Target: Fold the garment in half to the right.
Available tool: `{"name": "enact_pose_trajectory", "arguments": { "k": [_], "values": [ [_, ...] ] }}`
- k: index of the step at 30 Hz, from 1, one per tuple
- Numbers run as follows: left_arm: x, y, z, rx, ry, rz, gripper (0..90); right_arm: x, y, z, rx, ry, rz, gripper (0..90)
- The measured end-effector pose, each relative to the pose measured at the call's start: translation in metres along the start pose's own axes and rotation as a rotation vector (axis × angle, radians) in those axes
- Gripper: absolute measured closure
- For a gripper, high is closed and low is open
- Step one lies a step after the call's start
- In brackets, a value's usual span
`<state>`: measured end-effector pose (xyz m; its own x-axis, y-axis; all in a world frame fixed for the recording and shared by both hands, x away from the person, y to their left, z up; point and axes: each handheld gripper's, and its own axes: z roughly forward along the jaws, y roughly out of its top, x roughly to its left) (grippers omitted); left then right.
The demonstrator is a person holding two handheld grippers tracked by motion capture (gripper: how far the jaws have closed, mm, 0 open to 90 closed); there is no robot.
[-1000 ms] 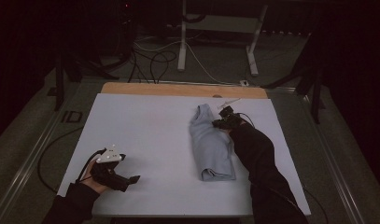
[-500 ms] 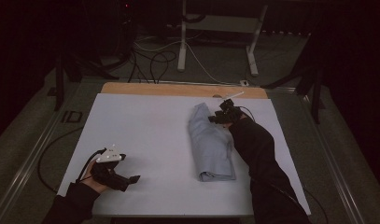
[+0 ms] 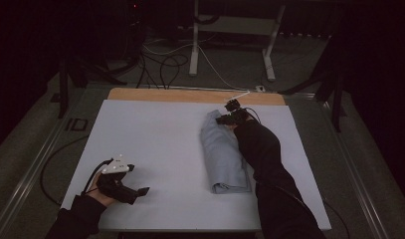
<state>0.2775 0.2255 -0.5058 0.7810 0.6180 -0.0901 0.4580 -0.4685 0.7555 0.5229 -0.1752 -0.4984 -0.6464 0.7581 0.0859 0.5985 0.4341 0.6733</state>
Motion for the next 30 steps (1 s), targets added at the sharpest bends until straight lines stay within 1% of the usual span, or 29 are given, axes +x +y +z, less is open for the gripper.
{"name": "enact_pose_trajectory", "arguments": {
  "k": [1,3,4,5,6,7,8,11,13,14,16,17,18,19,22,23,25,27,30],
  "values": [
    [0.0,0.0,0.0,0.0,0.001,0.0,0.3,0.0,0.001,-0.003,-0.018,-0.035,-0.01,87.1],
    [-0.001,0.0,0.0,-0.003,0.002,0.001,0.3,-0.002,0.002,-0.008,-0.049,-0.051,0.008,87.6],
    [-0.001,0.0,0.0,-0.002,0.002,0.002,0.3,-0.002,0.003,-0.01,-0.059,-0.057,0.003,87.6],
    [-0.001,0.001,0.0,-0.003,0.002,0.001,0.3,-0.001,0.004,-0.012,-0.068,-0.077,0.001,87.7],
    [-0.001,0.001,0.0,-0.004,0.002,0.0,0.3,-0.001,0.004,-0.013,-0.073,-0.078,-0.003,87.7],
    [-0.001,0.001,0.0,-0.002,0.001,0.001,0.3,0.0,0.004,-0.014,-0.067,-0.086,-0.006,87.8],
    [-0.001,0.001,0.0,-0.001,0.002,0.003,0.3,0.0,0.005,-0.013,-0.054,-0.116,-0.014,87.7],
    [-0.001,0.001,0.0,-0.001,0.0,0.003,0.3,0.001,0.003,-0.009,-0.032,-0.137,-0.016,87.8],
    [-0.001,0.0,0.0,-0.001,0.0,0.001,0.3,0.0,0.001,-0.003,-0.015,-0.122,-0.007,87.6],
    [-0.001,0.0,0.0,0.002,0.0,0.005,0.3,0.0,0.0,0.0,-0.003,-0.125,-0.007,87.6],
    [-0.001,0.0,0.001,0.0,-0.002,0.002,0.3,-0.001,-0.004,0.008,0.036,-0.118,-0.004,87.1],
    [0.0,0.0,0.0,0.0,-0.002,0.002,0.3,-0.001,-0.006,0.011,0.045,-0.121,-0.01,86.5],
    [0.0,0.0,0.001,0.0,-0.002,0.002,0.3,-0.001,-0.008,0.014,0.051,-0.119,-0.005,85.6],
    [-0.001,0.0,0.001,-0.001,-0.003,0.003,0.3,-0.001,-0.009,0.015,0.044,-0.117,0.001,84.8],
    [0.0,0.0,0.001,-0.001,-0.004,0.001,0.3,-0.002,-0.008,0.014,0.053,-0.133,0.006,75.1],
    [-0.001,0.0,0.001,-0.002,-0.004,0.001,0.3,-0.002,-0.007,0.013,0.054,-0.129,0.006,71.9],
    [-0.001,0.0,0.001,0.0,-0.003,0.01,0.3,-0.003,-0.005,0.01,0.05,-0.118,0.013,60.5],
    [-0.001,0.0,0.0,-0.008,-0.002,0.006,0.3,-0.002,-0.003,0.006,0.035,-0.106,0.008,52.4],
    [-0.001,0.0,-0.001,-0.02,-0.004,0.013,0.3,-0.001,0.001,-0.003,0.003,-0.087,0.007,40.0]
  ]
}}
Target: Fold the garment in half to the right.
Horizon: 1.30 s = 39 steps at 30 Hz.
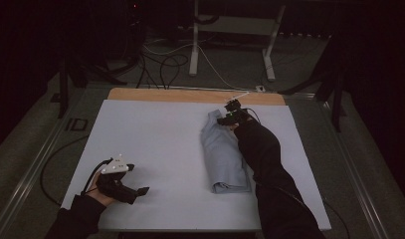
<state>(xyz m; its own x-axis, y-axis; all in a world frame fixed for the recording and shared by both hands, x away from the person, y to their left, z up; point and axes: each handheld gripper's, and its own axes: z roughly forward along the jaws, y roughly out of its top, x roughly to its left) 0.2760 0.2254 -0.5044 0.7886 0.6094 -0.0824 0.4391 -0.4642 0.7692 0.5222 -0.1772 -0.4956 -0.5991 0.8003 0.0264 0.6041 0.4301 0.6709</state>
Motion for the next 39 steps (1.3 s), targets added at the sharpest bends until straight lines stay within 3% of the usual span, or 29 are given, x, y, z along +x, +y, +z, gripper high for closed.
{"name": "enact_pose_trajectory", "arguments": {
  "k": [3,5,8,11,29,33,39],
  "values": [
    [-0.001,0.0,-0.001,-0.011,-0.009,0.015,0.3,0.003,0.003,-0.01,-0.025,0.026,-0.011,28.8],
    [-0.002,0.0,-0.001,-0.01,-0.015,0.027,0.3,0.006,0.004,-0.017,-0.045,0.078,-0.018,18.8],
    [-0.003,0.001,-0.001,-0.007,-0.017,0.037,0.3,0.009,0.004,-0.025,-0.055,0.113,-0.023,13.8],
    [-0.004,0.001,-0.002,-0.011,-0.021,0.045,0.3,0.014,0.001,-0.032,-0.068,0.159,-0.031,14.6],
    [-0.005,0.0,-0.002,-0.004,-0.025,0.055,0.3,0.052,-0.014,-0.074,-0.134,0.262,-0.13,13.9],
    [-0.004,0.0,-0.002,-0.002,-0.025,0.055,0.3,0.067,-0.023,-0.093,-0.173,0.329,-0.164,13.7],
    [-0.005,0.0,-0.002,0.001,-0.022,0.06,0.3,0.081,-0.033,-0.108,-0.2,0.384,-0.186,14.2]
  ]
}}
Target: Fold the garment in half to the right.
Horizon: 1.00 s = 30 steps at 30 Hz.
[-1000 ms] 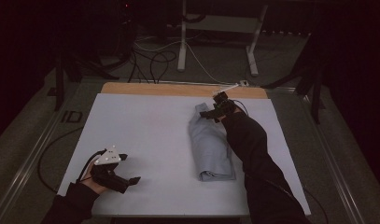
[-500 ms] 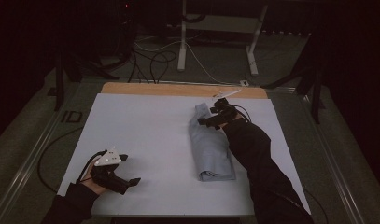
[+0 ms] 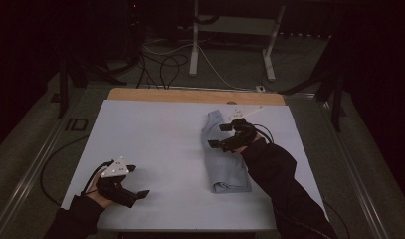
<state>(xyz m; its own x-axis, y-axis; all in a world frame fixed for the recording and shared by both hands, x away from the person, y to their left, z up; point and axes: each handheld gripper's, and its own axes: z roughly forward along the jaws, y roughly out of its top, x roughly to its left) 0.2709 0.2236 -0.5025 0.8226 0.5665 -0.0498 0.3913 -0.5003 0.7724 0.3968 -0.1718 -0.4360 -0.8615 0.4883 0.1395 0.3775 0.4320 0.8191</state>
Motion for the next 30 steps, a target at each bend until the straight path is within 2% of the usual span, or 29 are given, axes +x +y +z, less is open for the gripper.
{"name": "enact_pose_trajectory", "arguments": {
  "k": [4,6,13,19,21,23,24,26,30],
  "values": [
    [0.0,0.0,0.0,-0.003,0.0,-0.003,0.3,0.013,-0.006,-0.005,-0.01,0.006,-0.049,23.5],
    [0.001,-0.001,0.0,-0.003,0.002,-0.006,0.3,0.018,-0.009,-0.008,-0.02,0.015,-0.067,31.5],
    [0.0,-0.001,0.0,-0.001,0.002,-0.005,0.3,0.027,-0.022,-0.012,-0.026,0.082,-0.07,43.2],
    [0.0,-0.001,0.002,0.006,0.001,-0.005,0.3,0.036,-0.035,-0.006,0.045,0.087,-0.103,59.6],
    [0.0,-0.001,0.002,0.007,0.001,-0.002,0.3,0.038,-0.04,-0.004,0.057,0.08,-0.139,69.7],
    [0.0,-0.001,0.001,0.005,0.002,-0.004,0.3,0.039,-0.046,-0.002,0.07,0.074,-0.176,85.2],
    [0.0,-0.001,0.001,0.005,0.002,-0.002,0.3,0.041,-0.047,-0.003,0.076,0.077,-0.185,88.6],
    [0.0,-0.001,0.001,0.007,0.001,-0.001,0.3,0.042,-0.05,-0.004,0.089,0.086,-0.224,89.8],
    [0.0,-0.001,0.003,0.011,-0.001,0.001,0.3,0.044,-0.056,-0.002,0.138,0.107,-0.246,90.0]
  ]
}}
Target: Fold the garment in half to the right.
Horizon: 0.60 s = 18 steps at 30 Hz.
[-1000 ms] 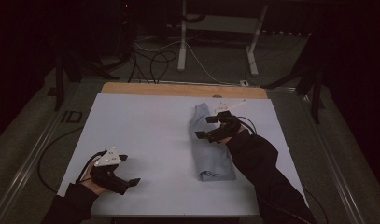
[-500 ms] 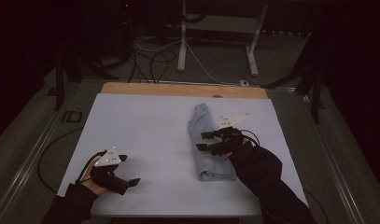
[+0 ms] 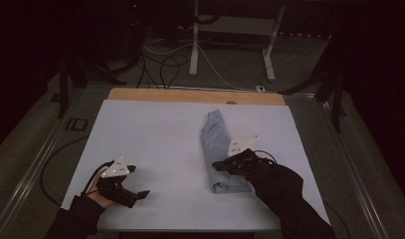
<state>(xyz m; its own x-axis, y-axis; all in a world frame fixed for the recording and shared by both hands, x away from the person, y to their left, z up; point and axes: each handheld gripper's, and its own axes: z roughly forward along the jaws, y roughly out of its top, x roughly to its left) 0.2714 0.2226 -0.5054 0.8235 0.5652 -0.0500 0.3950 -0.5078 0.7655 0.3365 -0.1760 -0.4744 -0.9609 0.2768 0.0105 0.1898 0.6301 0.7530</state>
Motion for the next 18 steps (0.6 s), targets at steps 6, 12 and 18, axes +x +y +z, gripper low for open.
{"name": "enact_pose_trajectory", "arguments": {
  "k": [6,12,18],
  "values": [
    [-0.001,0.0,0.0,0.001,0.0,0.004,0.3,-0.005,-0.017,0.01,0.051,0.034,0.02,90.0],
    [-0.001,0.0,0.0,0.004,0.0,0.003,0.3,-0.002,-0.032,0.022,0.106,0.055,0.027,90.0],
    [-0.001,0.0,0.0,0.004,0.001,0.0,0.3,0.004,-0.042,0.023,0.113,0.077,0.031,90.0]
  ]
}}
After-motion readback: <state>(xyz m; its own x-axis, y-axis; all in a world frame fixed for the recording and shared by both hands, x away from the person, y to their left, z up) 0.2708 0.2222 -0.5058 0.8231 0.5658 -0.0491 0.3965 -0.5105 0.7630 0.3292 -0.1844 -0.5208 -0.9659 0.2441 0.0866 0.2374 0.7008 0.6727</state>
